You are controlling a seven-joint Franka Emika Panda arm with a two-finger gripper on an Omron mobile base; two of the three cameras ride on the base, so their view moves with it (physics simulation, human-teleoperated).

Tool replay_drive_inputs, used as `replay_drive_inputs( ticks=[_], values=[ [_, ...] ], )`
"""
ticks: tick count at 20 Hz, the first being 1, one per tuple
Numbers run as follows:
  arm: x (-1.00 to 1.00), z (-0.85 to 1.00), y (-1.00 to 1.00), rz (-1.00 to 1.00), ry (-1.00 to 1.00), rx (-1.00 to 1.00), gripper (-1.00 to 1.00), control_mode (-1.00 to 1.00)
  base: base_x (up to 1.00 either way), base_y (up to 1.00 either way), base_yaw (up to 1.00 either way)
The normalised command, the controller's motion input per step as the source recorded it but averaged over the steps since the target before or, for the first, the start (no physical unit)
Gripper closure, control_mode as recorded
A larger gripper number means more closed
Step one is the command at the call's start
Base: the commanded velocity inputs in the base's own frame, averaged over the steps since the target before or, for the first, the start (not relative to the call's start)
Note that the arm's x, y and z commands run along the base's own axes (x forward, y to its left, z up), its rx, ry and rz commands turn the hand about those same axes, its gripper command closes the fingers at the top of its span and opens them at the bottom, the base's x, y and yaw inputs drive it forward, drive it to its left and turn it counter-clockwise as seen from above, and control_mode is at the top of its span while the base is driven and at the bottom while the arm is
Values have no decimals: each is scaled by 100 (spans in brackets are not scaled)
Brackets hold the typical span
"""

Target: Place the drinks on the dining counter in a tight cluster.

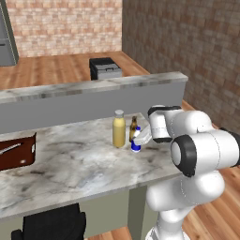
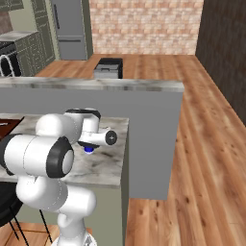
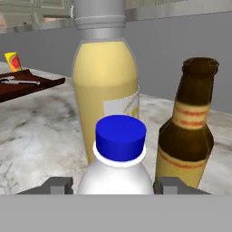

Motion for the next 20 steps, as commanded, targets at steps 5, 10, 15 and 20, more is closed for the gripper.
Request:
replay_drive_inputs(
  ticks=[5,10,15,20],
  values=[
    [0,0,0,0,0,0,-100,-100,0,0,0],
    [0,0,0,0,0,0,-100,-100,0,0,0],
    [0,-6,0,0,0,0,-100,-100,0,0,0],
    [0,-3,-2,-3,-1,0,-100,-100,0,0,0]
  ],
)
